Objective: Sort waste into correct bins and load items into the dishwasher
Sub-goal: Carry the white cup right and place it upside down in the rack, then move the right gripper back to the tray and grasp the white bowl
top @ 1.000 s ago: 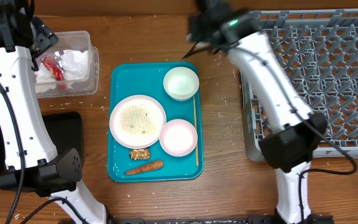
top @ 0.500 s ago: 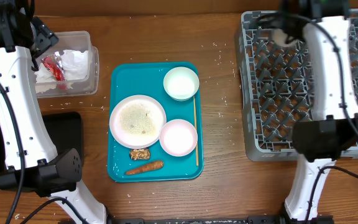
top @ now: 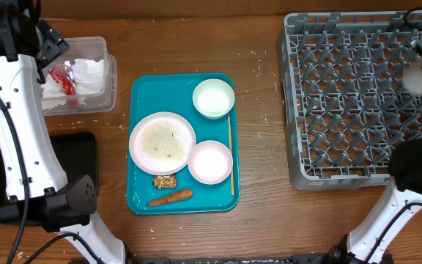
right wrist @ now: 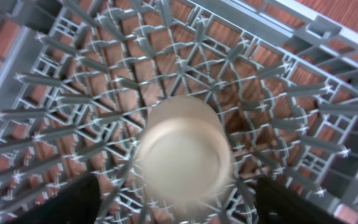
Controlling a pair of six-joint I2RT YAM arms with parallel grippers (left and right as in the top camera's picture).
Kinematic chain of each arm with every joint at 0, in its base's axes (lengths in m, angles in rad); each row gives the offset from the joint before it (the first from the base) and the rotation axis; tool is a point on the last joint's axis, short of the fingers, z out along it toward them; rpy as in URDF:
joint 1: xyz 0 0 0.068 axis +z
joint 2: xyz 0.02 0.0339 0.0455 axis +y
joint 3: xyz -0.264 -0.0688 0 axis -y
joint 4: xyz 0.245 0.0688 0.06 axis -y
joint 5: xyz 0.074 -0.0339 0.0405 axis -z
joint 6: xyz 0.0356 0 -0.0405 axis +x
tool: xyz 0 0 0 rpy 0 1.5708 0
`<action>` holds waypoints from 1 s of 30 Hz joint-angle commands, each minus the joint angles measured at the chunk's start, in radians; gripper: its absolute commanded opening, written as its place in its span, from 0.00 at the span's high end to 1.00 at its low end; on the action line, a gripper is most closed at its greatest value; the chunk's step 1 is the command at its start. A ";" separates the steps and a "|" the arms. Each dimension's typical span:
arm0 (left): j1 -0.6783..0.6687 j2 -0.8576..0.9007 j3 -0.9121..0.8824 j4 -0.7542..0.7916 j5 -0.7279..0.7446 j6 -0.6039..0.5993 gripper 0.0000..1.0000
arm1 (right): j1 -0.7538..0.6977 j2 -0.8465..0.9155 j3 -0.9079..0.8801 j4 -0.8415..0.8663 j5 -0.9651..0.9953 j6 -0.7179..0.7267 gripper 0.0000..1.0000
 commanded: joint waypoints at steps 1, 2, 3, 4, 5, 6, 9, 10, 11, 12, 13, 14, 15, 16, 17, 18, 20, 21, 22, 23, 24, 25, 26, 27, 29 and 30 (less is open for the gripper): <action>0.000 0.010 0.000 0.000 -0.006 -0.012 0.00 | -0.017 0.018 -0.025 -0.007 -0.020 0.006 0.14; 0.000 0.010 0.000 0.000 -0.006 -0.012 0.00 | -0.021 0.018 -0.029 -0.012 -0.030 0.006 0.14; 0.000 0.010 0.000 0.000 -0.006 -0.012 0.00 | -0.022 0.018 -0.031 -0.015 -0.039 0.006 0.13; 0.000 0.010 0.000 0.000 -0.006 -0.012 0.00 | -0.023 0.018 -0.031 -0.019 -0.048 0.006 0.12; 0.000 0.010 0.000 0.000 -0.006 -0.012 0.00 | -0.023 0.018 -0.031 -0.021 -0.063 0.006 0.12; 0.000 0.010 0.000 0.000 -0.006 -0.012 0.00 | -0.023 0.018 -0.031 -0.023 -0.078 0.006 0.11; 0.000 0.010 0.000 0.000 -0.006 -0.012 0.00 | -0.012 0.018 -0.031 -0.035 -0.146 0.006 0.09; 0.000 0.010 0.000 0.000 -0.006 -0.012 0.00 | -0.009 0.018 -0.031 -0.039 -0.170 0.006 0.09; 0.000 0.010 0.000 0.000 -0.006 -0.012 0.00 | -0.003 0.018 -0.031 -0.042 -0.198 0.005 0.09; 0.000 0.010 0.000 0.000 -0.006 -0.012 0.00 | 0.003 0.017 -0.031 -0.044 -0.235 -0.004 0.09; 0.000 0.010 0.000 0.000 -0.006 -0.012 0.00 | 0.017 0.016 -0.031 -0.045 -0.290 -0.016 0.09; 0.000 0.010 0.000 0.000 -0.006 -0.012 0.00 | 0.028 0.015 -0.030 -0.043 -0.324 -0.032 0.09; 0.000 0.010 0.000 0.000 -0.006 -0.012 0.00 | 0.044 0.015 -0.029 -0.040 -0.357 -0.059 0.09; 0.000 0.010 0.000 0.000 -0.005 -0.012 0.00 | 0.063 0.015 -0.029 -0.037 -0.386 -0.089 0.09; 0.000 0.010 0.000 0.000 -0.006 -0.012 0.00 | 0.093 0.014 -0.029 -0.031 -0.414 -0.129 0.09; 0.000 0.010 0.000 0.000 -0.006 -0.012 0.00 | 0.117 0.014 -0.029 -0.027 -0.428 -0.156 0.09; 0.000 0.010 0.000 0.000 -0.006 -0.012 0.00 | 0.192 0.014 -0.029 -0.025 -0.451 -0.204 0.09; 0.000 0.010 0.000 0.000 -0.006 -0.012 0.00 | 0.232 0.014 -0.029 -0.022 -0.459 -0.229 0.08; 0.000 0.010 0.000 0.000 -0.006 -0.012 0.00 | 0.270 0.015 -0.029 -0.016 -0.461 -0.248 0.08; 0.000 0.010 0.000 0.000 -0.005 -0.012 0.00 | 0.328 0.015 -0.030 -0.008 -0.461 -0.270 0.07; 0.000 0.010 0.000 0.000 -0.006 -0.012 0.00 | 0.372 0.015 -0.030 0.002 -0.459 -0.277 0.07; 0.000 0.010 0.000 0.000 -0.006 -0.012 0.00 | 0.413 0.016 -0.030 0.013 -0.457 -0.279 0.05; 0.000 0.010 0.000 0.000 -0.006 -0.012 0.00 | 0.472 0.018 -0.030 0.037 -0.457 -0.280 0.01; 0.000 0.010 0.000 0.000 -0.006 -0.012 0.00 | 0.544 0.024 -0.031 0.077 -0.457 -0.280 0.00; 0.000 0.010 0.000 0.000 -0.006 -0.012 0.00 | 0.625 0.033 -0.031 0.130 -0.456 -0.280 0.00; 0.000 0.010 0.000 0.000 -0.006 -0.012 0.00 | 0.667 0.044 -0.031 0.159 -0.455 -0.279 0.00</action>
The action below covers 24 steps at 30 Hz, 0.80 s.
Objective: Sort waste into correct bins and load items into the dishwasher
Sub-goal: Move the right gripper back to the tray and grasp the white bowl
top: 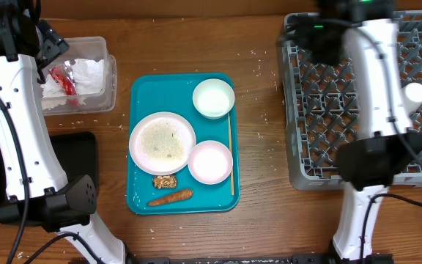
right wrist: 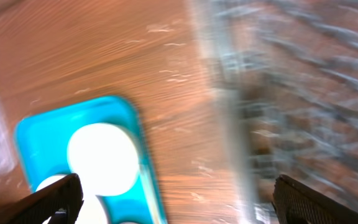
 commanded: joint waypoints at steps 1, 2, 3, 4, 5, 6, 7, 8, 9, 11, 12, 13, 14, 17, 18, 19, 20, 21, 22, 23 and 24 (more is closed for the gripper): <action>0.000 0.010 0.000 0.000 -0.006 -0.012 0.00 | 0.144 0.034 -0.003 0.071 -0.016 -0.031 0.00; 0.000 0.010 0.000 0.000 -0.006 -0.012 0.00 | 0.178 0.047 -0.003 0.093 -0.016 -0.031 0.00; 0.000 0.010 0.000 0.000 -0.006 -0.012 0.00 | 0.217 0.056 -0.003 0.114 -0.014 -0.031 0.00; 0.000 0.010 0.000 0.000 -0.006 -0.012 0.00 | 0.246 0.071 -0.003 0.129 -0.007 -0.031 0.00; 0.000 0.010 0.000 0.000 -0.006 -0.012 0.00 | 0.275 0.084 -0.003 0.142 0.006 -0.031 0.00; 0.000 0.010 0.000 0.000 -0.006 -0.012 0.00 | 0.305 0.102 -0.003 0.150 0.033 -0.031 0.00; 0.000 0.010 0.000 0.000 -0.006 -0.012 0.00 | 0.323 0.115 -0.003 0.153 0.056 -0.031 0.00; 0.000 0.010 0.000 0.000 -0.006 -0.012 0.00 | 0.349 0.134 -0.003 0.153 0.091 -0.031 0.00; 0.000 0.010 0.000 0.000 -0.006 -0.012 0.00 | 0.372 0.154 -0.003 0.152 0.121 -0.031 0.00; 0.000 0.010 0.000 0.000 -0.006 -0.012 0.00 | 0.406 0.192 -0.003 0.151 0.144 -0.032 0.02; 0.000 0.010 0.000 0.000 -0.006 -0.012 0.00 | 0.418 0.208 -0.003 0.152 0.146 -0.031 0.03; 0.000 0.010 0.000 0.000 -0.006 -0.012 0.00 | 0.430 0.224 -0.003 0.152 0.146 -0.031 0.05; 0.000 0.010 0.000 0.000 -0.006 -0.012 0.00 | 0.442 0.240 -0.003 0.153 0.146 -0.031 0.07; 0.000 0.010 0.000 0.000 -0.006 -0.012 0.00 | 0.465 0.288 -0.003 0.158 0.146 -0.030 0.15; 0.000 0.010 0.000 0.000 -0.006 -0.012 0.00 | 0.471 0.301 -0.003 0.159 0.146 -0.025 0.17; 0.000 0.010 0.000 0.000 -0.006 -0.012 0.00 | 0.476 0.317 -0.003 0.160 0.147 -0.018 0.18; 0.000 0.010 0.000 0.000 -0.006 -0.012 0.00 | 0.479 0.331 -0.003 0.162 0.146 -0.015 0.20; 0.000 0.010 0.000 0.000 -0.006 -0.012 0.00 | 0.484 0.351 -0.003 0.163 0.147 -0.015 0.21; 0.000 0.010 0.000 0.000 -0.006 -0.012 0.00 | 0.486 0.362 -0.003 0.163 0.147 -0.015 0.22; 0.000 0.010 0.000 0.000 -0.006 -0.012 0.00 | 0.486 0.372 -0.003 0.162 0.147 -0.015 0.24; 0.000 0.010 0.000 0.000 -0.006 -0.012 0.00 | 0.486 0.376 -0.003 0.159 0.147 -0.015 0.25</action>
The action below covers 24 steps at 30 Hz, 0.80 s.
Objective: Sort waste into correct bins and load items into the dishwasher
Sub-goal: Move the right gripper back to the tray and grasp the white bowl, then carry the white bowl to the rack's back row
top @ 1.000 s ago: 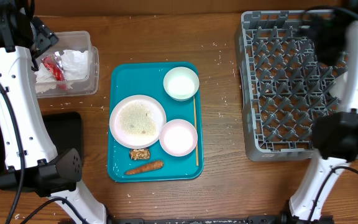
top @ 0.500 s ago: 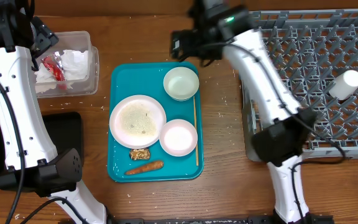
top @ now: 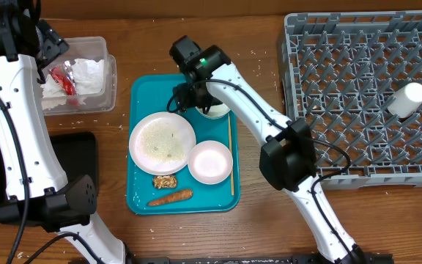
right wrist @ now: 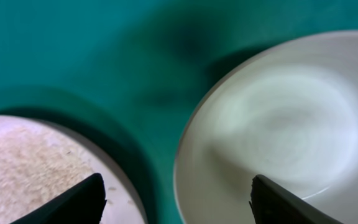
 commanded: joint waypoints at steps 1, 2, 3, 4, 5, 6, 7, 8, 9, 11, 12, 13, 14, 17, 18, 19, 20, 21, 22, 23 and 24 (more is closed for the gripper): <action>0.000 0.010 0.000 0.000 -0.006 -0.012 0.00 | 0.005 0.034 0.000 0.001 0.015 0.003 0.28; 0.000 0.010 0.000 0.000 -0.006 -0.012 0.00 | 0.005 0.034 0.000 0.002 0.017 0.003 0.31; 0.000 0.010 0.000 0.000 -0.006 -0.012 0.00 | 0.005 0.034 0.000 0.005 0.018 0.003 0.34; 0.000 0.010 0.000 0.000 -0.006 -0.012 0.00 | 0.005 0.034 0.000 0.008 0.019 0.003 0.40; 0.000 0.010 0.000 0.000 -0.006 -0.012 0.00 | 0.005 0.034 0.000 0.011 0.023 0.003 0.45; 0.000 0.010 0.000 0.000 -0.006 -0.012 0.00 | 0.005 0.034 0.000 0.012 0.028 0.003 0.50; 0.000 0.010 0.000 0.000 -0.006 -0.012 0.00 | 0.005 0.034 0.000 0.012 0.037 0.003 0.57; 0.000 0.010 0.000 0.000 -0.006 -0.012 0.00 | 0.005 0.034 0.000 0.011 0.040 0.003 0.61; 0.000 0.010 0.000 0.000 -0.005 -0.012 0.00 | 0.005 0.034 0.000 0.011 0.040 0.003 0.66; 0.000 0.010 0.000 0.000 -0.006 -0.012 0.00 | 0.005 0.034 0.001 0.010 0.039 0.003 0.73; 0.000 0.010 0.000 0.000 -0.006 -0.012 0.00 | 0.005 0.034 0.017 -0.005 0.031 0.003 0.79; 0.000 0.010 0.000 0.000 -0.006 -0.012 0.00 | 0.005 0.034 0.027 -0.013 0.024 0.003 0.83; 0.000 0.010 0.000 0.000 -0.006 -0.012 0.00 | 0.005 0.033 0.043 -0.024 0.019 0.005 0.88; -0.001 0.010 0.000 0.000 -0.005 -0.012 0.00 | 0.002 0.020 0.100 -0.058 0.005 0.008 0.96; 0.000 0.010 0.000 0.000 -0.006 -0.012 0.00 | -0.005 0.002 0.146 -0.080 0.005 0.018 0.96; 0.000 0.010 0.000 0.000 -0.006 -0.012 0.00 | -0.013 -0.021 0.202 -0.104 0.005 0.034 0.96; 0.000 0.010 0.000 0.000 -0.006 -0.012 0.00 | -0.018 -0.035 0.235 -0.117 0.005 0.034 0.96; 0.000 0.010 0.000 0.000 -0.006 -0.012 0.00 | -0.024 -0.049 0.266 -0.128 0.005 0.034 0.96; 0.000 0.010 0.000 0.000 -0.006 -0.012 0.00 | -0.030 -0.064 0.294 -0.136 0.005 0.034 0.96; 0.000 0.010 0.000 0.000 -0.006 -0.012 0.00 | -0.039 -0.084 0.327 -0.144 0.005 0.034 0.96; 0.000 0.010 0.000 0.000 -0.006 -0.012 0.00 | -0.049 -0.101 0.356 -0.149 0.006 0.034 0.96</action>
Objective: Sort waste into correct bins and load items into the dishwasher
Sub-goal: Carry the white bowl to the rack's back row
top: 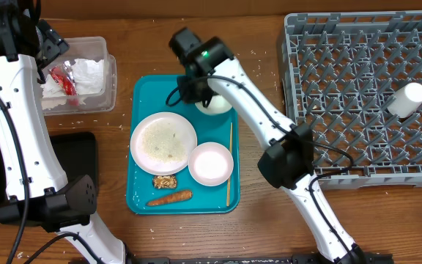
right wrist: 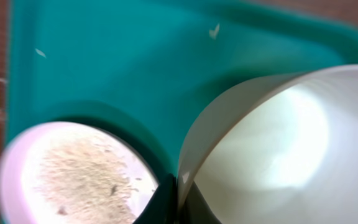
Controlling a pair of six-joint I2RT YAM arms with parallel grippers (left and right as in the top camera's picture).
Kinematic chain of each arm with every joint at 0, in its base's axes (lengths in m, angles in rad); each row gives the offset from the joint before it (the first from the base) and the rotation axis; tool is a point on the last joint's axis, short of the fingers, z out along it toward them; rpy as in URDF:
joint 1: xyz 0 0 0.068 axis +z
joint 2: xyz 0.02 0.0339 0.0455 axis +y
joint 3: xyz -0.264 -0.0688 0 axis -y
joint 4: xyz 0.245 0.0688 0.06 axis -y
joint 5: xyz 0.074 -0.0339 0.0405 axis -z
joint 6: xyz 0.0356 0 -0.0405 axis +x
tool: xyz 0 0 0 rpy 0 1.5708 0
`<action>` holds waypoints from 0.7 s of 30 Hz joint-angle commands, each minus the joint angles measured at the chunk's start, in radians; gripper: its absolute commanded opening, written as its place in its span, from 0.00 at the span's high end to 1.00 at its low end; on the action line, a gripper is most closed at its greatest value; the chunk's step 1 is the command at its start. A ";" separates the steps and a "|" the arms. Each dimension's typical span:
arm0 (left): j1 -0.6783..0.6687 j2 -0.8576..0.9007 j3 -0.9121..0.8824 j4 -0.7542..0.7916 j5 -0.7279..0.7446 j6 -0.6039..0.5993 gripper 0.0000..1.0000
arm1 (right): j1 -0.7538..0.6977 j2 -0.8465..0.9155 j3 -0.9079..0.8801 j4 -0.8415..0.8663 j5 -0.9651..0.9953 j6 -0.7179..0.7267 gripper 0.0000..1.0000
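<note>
A teal tray (top: pixel 143 95) holds a plate dusted with crumbs (top: pixel 163 141), a pink bowl (top: pixel 211 163), a chopstick (top: pixel 229 165), a carrot (top: pixel 171 197) and a brown food lump (top: pixel 165 180). At the tray's far end my right gripper (right wrist: pixel 178 186) is shut on the left rim of the white bowl (right wrist: pixel 272 143), which stands tilted. From overhead, the white bowl (top: pixel 216 104) is half hidden under the arm. A white cup (top: pixel 406 99) lies in the grey dish rack (top: pixel 343 158). My left gripper (top: pixel 48 38) hangs over the clear bin; its jaws cannot be made out.
The clear bin (top: pixel 97 99) at the far left holds white paper and a red wrapper. A black bin (top: pixel 79 158) sits left of the tray. Crumbs lie scattered on the wooden table between tray and rack.
My right gripper was open astride the white bowl's left rim; now it is shut on that rim and the bowl is tipped up. The chopstick lies slightly nearer the tray's front.
The right gripper stood over the rack with the white cup just below its open fingers. Then the cup lay in the rack and the gripper was at the rack's left edge. Then it was open at the white bowl, and now grips it. The left arm stayed still.
</note>
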 commanded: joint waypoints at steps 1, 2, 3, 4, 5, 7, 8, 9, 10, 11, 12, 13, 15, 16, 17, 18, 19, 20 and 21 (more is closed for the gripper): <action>0.000 0.010 0.000 0.000 -0.006 -0.012 0.00 | -0.047 -0.142 0.136 -0.013 -0.003 0.012 0.96; 0.000 0.010 0.000 0.000 -0.006 -0.012 0.00 | -0.071 -0.166 0.167 -0.020 -0.003 0.012 0.96; -0.001 0.010 0.000 0.000 -0.005 -0.012 0.00 | -0.091 -0.183 0.185 -0.023 -0.004 0.013 0.96; -0.003 0.010 0.000 0.000 -0.005 -0.012 0.00 | -0.112 -0.199 0.198 -0.026 -0.004 0.015 0.96; -0.003 0.010 0.000 0.000 -0.006 -0.012 0.00 | -0.141 -0.220 0.209 -0.029 -0.004 0.024 0.96; -0.003 0.010 0.000 0.000 -0.006 -0.012 0.00 | -0.243 -0.269 0.216 -0.033 -0.042 0.042 0.96; -0.003 0.010 0.000 0.000 -0.005 -0.012 0.00 | -0.283 -0.281 0.216 -0.033 -0.082 0.042 0.96; -0.003 0.010 0.000 0.000 -0.005 -0.012 0.00 | -0.335 -0.290 0.216 -0.032 -0.144 0.042 0.96; -0.003 0.010 0.000 0.000 -0.005 -0.012 0.00 | -0.383 -0.294 0.216 -0.032 -0.208 0.041 0.96; -0.003 0.010 0.000 0.000 -0.006 -0.012 0.00 | -0.435 -0.294 0.216 -0.032 -0.278 0.041 0.96; -0.002 0.010 0.000 0.000 -0.006 -0.012 0.00 | -0.500 -0.292 0.214 -0.032 -0.368 0.036 0.96; -0.002 0.010 0.000 0.000 -0.006 -0.012 0.00 | -0.544 -0.288 0.205 -0.029 -0.430 0.029 0.96; -0.003 0.010 0.000 0.000 -0.005 -0.012 0.00 | -0.630 -0.281 0.177 -0.022 -0.549 0.017 0.96; -0.003 0.010 0.000 0.000 -0.006 -0.012 0.00 | -0.677 -0.276 0.157 -0.015 -0.626 -0.001 0.96; -0.003 0.010 0.000 0.000 -0.005 -0.012 0.00 | -0.708 -0.272 0.134 -0.005 -0.686 -0.019 0.96; -0.003 0.010 0.000 0.000 -0.005 -0.012 0.00 | -0.737 -0.272 0.104 0.007 -0.750 -0.042 0.96; -0.003 0.010 0.000 0.000 -0.005 -0.012 0.00 | -0.761 -0.272 0.071 0.020 -0.813 -0.068 0.96; -0.003 0.010 0.000 0.000 -0.005 -0.012 0.00 | -0.786 -0.272 0.027 0.035 -0.886 -0.101 0.96; -0.005 0.010 0.000 0.000 -0.006 -0.012 0.00 | -0.801 -0.272 -0.006 0.044 -0.934 -0.122 0.96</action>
